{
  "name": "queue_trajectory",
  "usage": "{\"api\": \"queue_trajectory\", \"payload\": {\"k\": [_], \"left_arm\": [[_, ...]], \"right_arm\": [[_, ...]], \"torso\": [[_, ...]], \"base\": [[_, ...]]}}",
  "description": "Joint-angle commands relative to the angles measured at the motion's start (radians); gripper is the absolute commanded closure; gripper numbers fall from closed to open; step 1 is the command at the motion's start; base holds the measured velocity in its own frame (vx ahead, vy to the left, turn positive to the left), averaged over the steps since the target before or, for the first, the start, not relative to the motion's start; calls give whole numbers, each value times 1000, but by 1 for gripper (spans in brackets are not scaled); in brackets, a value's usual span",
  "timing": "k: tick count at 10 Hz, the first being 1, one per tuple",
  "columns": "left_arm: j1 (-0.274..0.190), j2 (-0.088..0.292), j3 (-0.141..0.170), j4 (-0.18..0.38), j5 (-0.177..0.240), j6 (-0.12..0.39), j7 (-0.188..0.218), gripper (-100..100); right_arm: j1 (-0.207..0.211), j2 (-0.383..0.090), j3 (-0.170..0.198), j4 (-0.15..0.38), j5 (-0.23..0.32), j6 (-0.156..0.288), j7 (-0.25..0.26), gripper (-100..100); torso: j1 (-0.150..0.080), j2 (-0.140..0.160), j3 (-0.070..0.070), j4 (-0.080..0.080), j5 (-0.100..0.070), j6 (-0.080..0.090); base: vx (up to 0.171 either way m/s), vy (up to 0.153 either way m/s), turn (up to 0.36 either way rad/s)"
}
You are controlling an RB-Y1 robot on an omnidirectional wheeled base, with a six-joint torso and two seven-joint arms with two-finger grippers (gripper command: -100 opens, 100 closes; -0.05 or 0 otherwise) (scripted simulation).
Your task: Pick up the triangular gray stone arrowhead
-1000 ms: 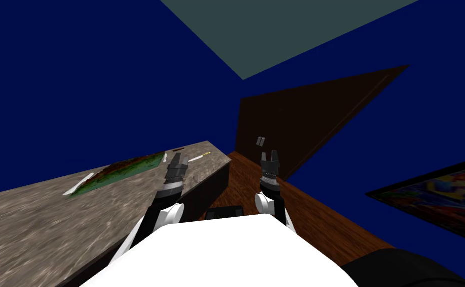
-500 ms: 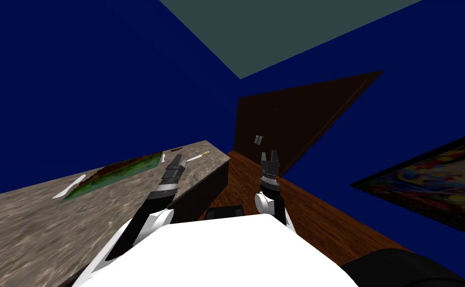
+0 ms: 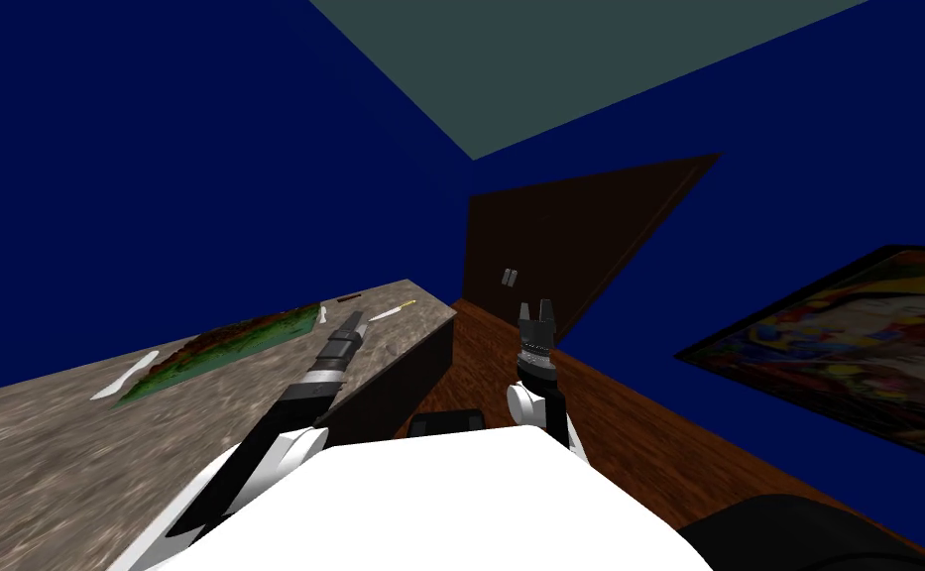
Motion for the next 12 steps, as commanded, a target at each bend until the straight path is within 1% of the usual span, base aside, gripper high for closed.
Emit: {"api": "queue_trajectory", "payload": {"k": [1, 2, 3, 4, 5, 6, 7, 8, 9, 10, 11, 12], "left_arm": [[9, 16, 8, -7, 7, 30, 0, -100], [27, 46, 23, -21, 22, 69, -1, -100], [27, 46, 23, -21, 22, 80, -1, -100], [45, 77, 37, -35, 37, 116, -3, -100], [45, 77, 37, -35, 37, 132, -3, -100], [63, 107, 52, -50, 54, 162, -4, -100], [63, 107, 52, -50, 54, 187, -4, -100], [81, 138, 66, -64, 72, 216, -6, -100], [81, 138, 66, -64, 72, 243, -6, -100], [99, 168, 80, -77, 92, 274, -7, -100], [99, 168, 80, -77, 92, 300, -7, -100], [116, 199, 94, -90, 113, 330, -8, -100]], "right_arm": [[0, 0, 0, 0, 0, 0, 0, 0], [0, 0, 0, 0, 0, 0, 0, 0], [0, 0, 0, 0, 0, 0, 0, 0], [0, 0, 0, 0, 0, 0, 0, 0], [0, 0, 0, 0, 0, 0, 0, 0], [0, 0, 0, 0, 0, 0, 0, 0], [0, 0, 0, 0, 0, 0, 0, 0], [0, 0, 0, 0, 0, 0, 0, 0], [0, 0, 0, 0, 0, 0, 0, 0], [0, 0, 0, 0, 0, 0, 0, 0], [0, 0, 0, 0, 0, 0, 0, 0], [0, 0, 0, 0, 0, 0, 0, 0]], "torso": [[0, 0, 0, 0, 0, 0], [0, 0, 0, 0, 0, 0], [0, 1, 0, 0, 0, 0], [0, 0, 0, 0, 0, 0], [1, 1, 0, 0, 0, 0], [1, 0, 0, 0, 0, 0], [1, 0, 0, 0, 0, 0], [0, 0, 0, 0, 0, 0], [0, 0, 0, 0, 0, 0], [0, -1, 0, 0, 0, 0], [0, 0, 0, 0, 0, 0], [0, -1, 0, 0, 0, 0]], "base": [[-40, 20, -42], [-53, 17, -77], [-46, 19, -56], [-51, 25, -102], [-44, 25, -49], [-47, 23, -91], [-34, 21, -53], [-42, 20, -103], [-38, 18, -69], [-39, 21, -121], [-34, 23, -53], [-28, 24, -117]]}}
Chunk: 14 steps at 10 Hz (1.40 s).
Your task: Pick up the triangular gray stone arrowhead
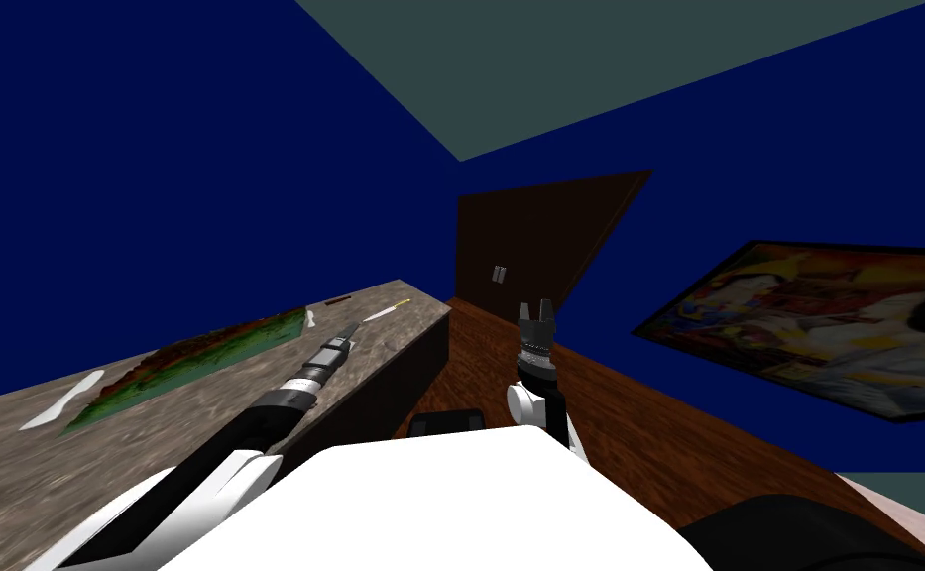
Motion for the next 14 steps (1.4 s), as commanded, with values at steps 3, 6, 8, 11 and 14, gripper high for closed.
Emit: {"api": "queue_trajectory", "payload": {"k": [3, 6, 8, 11, 14], "left_arm": [[21, 47, 19, -16, 33, 110, -2, -100], [52, 113, 41, -35, 84, 194, -2, -100], [66, 146, 50, -42, 112, 256, -2, -100], [78, 178, 58, -47, 142, 337, -1, -100], [88, 210, 66, -50, 173, 404, 0, -100]], "right_arm": [[0, 0, 0, 0, 0, 0, 0, 0], [0, 0, 0, 0, 0, 0, 0, 0], [0, 0, 0, 0, 0, 0, 0, 0], [0, 0, 0, 0, 0, 0, 0, 0], [0, 0, 0, 0, 0, 0, 0, 0]], "torso": [[-1, 0, 0, 0, 0, 0], [-1, -1, -1, 0, 0, 0], [-1, -2, -1, 0, 0, 0], [-1, -3, -1, -1, 0, 0], [-1, -3, -2, -1, 0, 0]], "base": [[-31, 16, -78], [-19, 12, -101], [-8, 13, -95], [1, 10, -90], [9, 5, -61]]}}
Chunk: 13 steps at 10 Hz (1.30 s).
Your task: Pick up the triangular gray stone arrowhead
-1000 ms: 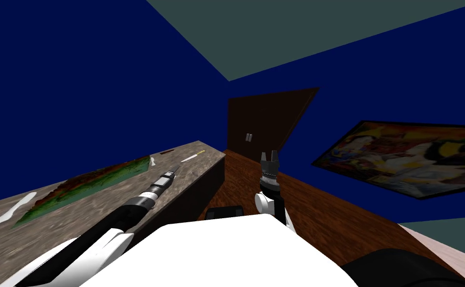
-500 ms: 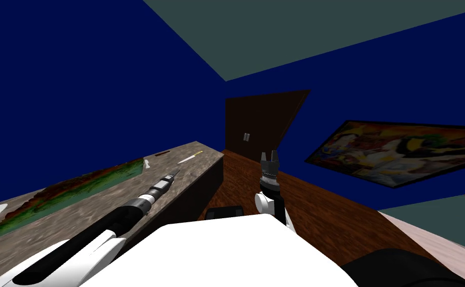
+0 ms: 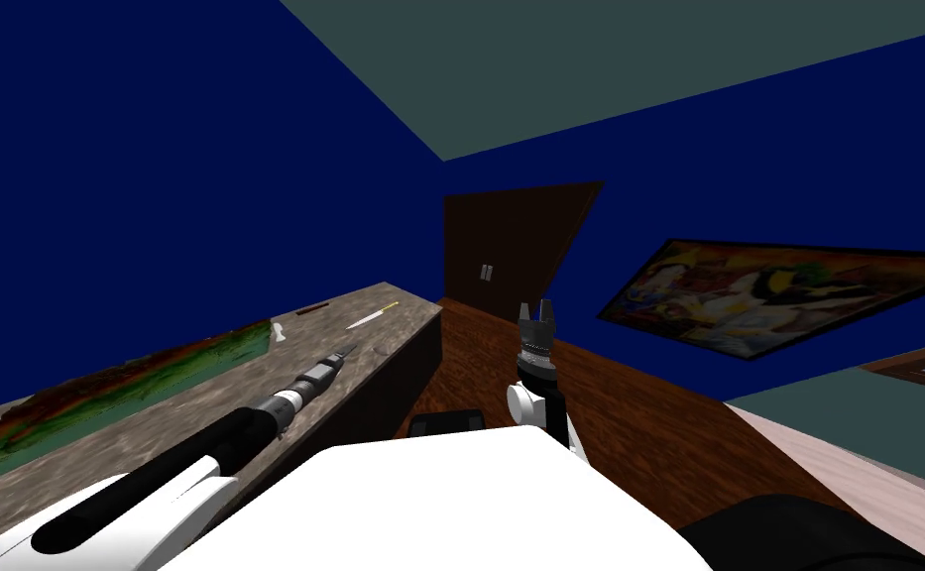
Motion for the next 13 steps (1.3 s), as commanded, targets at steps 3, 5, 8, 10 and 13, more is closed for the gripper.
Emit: {"api": "queue_trajectory", "payload": {"k": [3, 5, 8, 10, 13], "left_arm": [[18, 66, 16, -4, 72, 101, 3, -100], [23, 96, 21, -3, 107, 157, 5, -100], [26, 125, 26, -1, 142, 237, 7, -100], [28, 153, 29, 2, 178, 289, 10, -100], [30, 207, 32, 12, 250, 374, 15, -100]], "right_arm": [[0, 0, 0, 0, 0, 0, 0, 0], [0, 0, 0, 0, 0, 0, 0, 0], [0, 0, 0, 0, 0, 0, 0, 0], [0, 0, 0, 0, 0, 0, 0, 0], [0, 0, 0, 0, 0, 0, 0, 0]], "torso": [[0, -1, 0, 0, 0, 0], [0, -1, -1, 0, 0, 0], [0, -3, -2, -1, 0, 0], [0, -3, -2, -1, 0, 0], [0, -3, -1, -1, 0, 0]], "base": [[23, 5, -108], [37, 9, -92], [44, 6, -91], [49, 8, -94], [55, 9, -100]]}}
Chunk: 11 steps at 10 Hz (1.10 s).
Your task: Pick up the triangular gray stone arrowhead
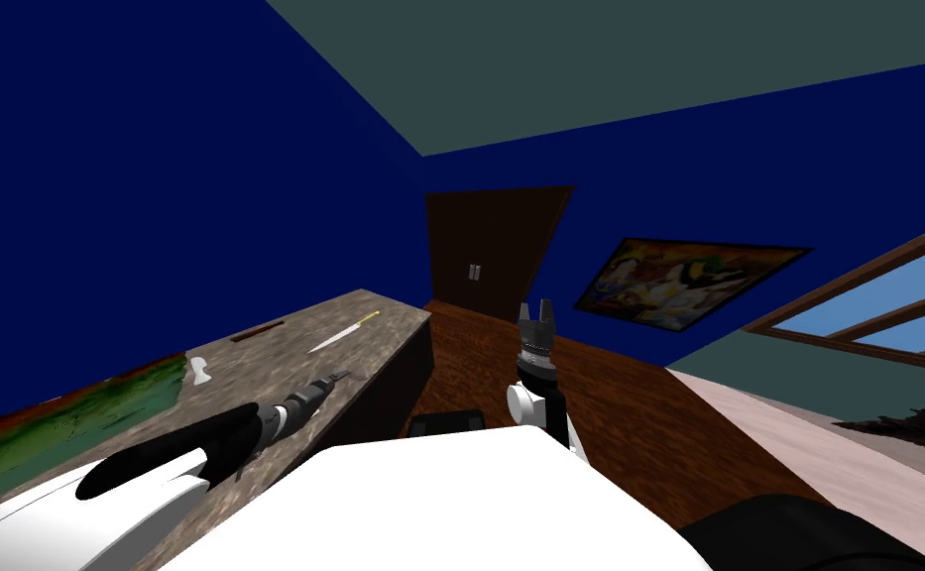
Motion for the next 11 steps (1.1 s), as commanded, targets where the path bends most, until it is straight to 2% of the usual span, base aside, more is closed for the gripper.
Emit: {"api": "queue_trajectory", "payload": {"k": [1, 2, 3, 4, 5, 7, 8, 11], "left_arm": [[-2, 9, -6, 5, 12, 34, 0, -100], [-2, 35, -5, 11, 47, 68, 3, -100], [-2, 35, -5, 11, 47, 80, 3, -100], [-2, 59, -6, 17, 81, 121, 6, -100], [-2, 59, -6, 17, 81, 123, 6, -100], [-4, 106, -9, 31, 146, 190, 11, -100], [-4, 106, -9, 31, 146, 201, 11, -100], [-8, 165, -15, 51, 227, 294, 19, -100]], "right_arm": [[0, 0, 0, 0, 0, 0, 0, 0], [0, 0, 0, 0, 0, 0, 0, 0], [0, 0, 0, 0, 0, 0, 0, 0], [0, 0, 0, 0, 0, 0, 0, 0], [0, 0, 0, 0, 0, 0, 0, 0], [0, 0, 0, 0, 0, 0, 0, 0], [0, 0, 0, 0, 0, 0, 0, 0], [0, 0, 0, 0, 0, 0, 0, 0]], "torso": [[0, 0, 0, 0, 0, 0], [0, 0, 0, 0, 0, 0], [0, 0, 0, 0, 0, 0], [-1, 0, 0, 0, 0, 0], [-1, -1, 0, 0, 0, 0], [0, 0, 0, 0, 0, 0], [0, -2, -1, 0, 0, 0], [0, -2, -1, -1, 0, 0]], "base": [[56, 12, -62], [63, 10, -130], [61, 8, -70], [76, 5, -112], [56, 12, -54], [86, 20, -140], [70, 15, -46], [90, 16, -123]]}}
